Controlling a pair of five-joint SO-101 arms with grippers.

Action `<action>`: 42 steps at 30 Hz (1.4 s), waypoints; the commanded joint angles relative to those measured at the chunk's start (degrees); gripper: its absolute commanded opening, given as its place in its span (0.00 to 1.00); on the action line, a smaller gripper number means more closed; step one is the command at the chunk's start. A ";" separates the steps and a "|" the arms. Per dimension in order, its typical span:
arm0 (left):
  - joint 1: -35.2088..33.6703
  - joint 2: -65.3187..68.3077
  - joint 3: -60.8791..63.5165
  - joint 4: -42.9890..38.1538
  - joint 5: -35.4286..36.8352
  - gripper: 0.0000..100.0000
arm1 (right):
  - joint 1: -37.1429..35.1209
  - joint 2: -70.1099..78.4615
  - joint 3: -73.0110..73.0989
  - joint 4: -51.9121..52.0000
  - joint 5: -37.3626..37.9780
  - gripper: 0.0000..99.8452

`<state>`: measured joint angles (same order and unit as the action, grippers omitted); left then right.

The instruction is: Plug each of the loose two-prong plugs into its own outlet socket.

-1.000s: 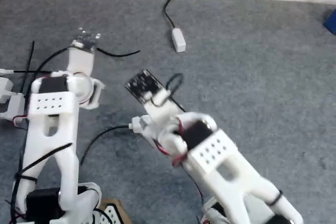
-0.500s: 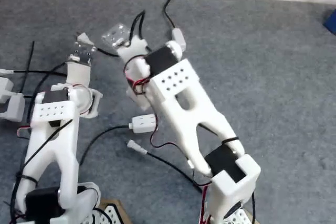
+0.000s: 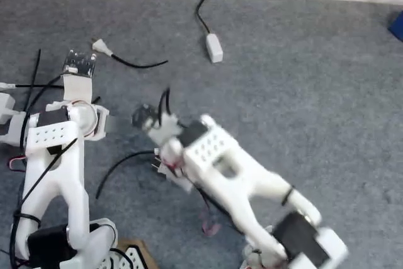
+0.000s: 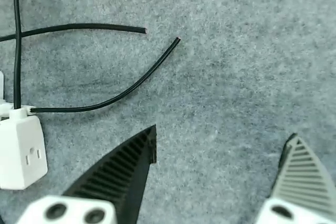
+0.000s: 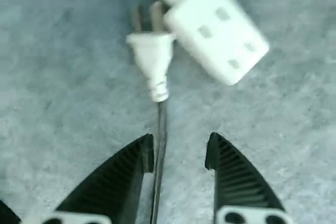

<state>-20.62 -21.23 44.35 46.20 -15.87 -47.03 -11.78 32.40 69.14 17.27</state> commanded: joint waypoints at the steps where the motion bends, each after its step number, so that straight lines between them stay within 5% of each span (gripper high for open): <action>1: -0.57 -0.13 -2.24 -0.53 0.44 0.37 | -0.66 -9.01 5.58 -3.65 1.58 0.17; 21: -0.57 -0.13 -1.80 -0.44 0.44 0.37 | -6.02 -9.98 14.46 -18.95 2.29 0.17; 35: -3.82 -0.22 -1.80 0.88 -2.64 0.37 | -6.11 7.52 9.63 -23.16 2.29 0.17; 42: -3.91 -0.22 -1.71 1.05 -4.22 0.37 | -6.29 7.69 8.57 -23.25 1.85 0.01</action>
<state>-23.69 -21.23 44.35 46.90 -19.56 -52.22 -4.57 43.30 46.90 19.12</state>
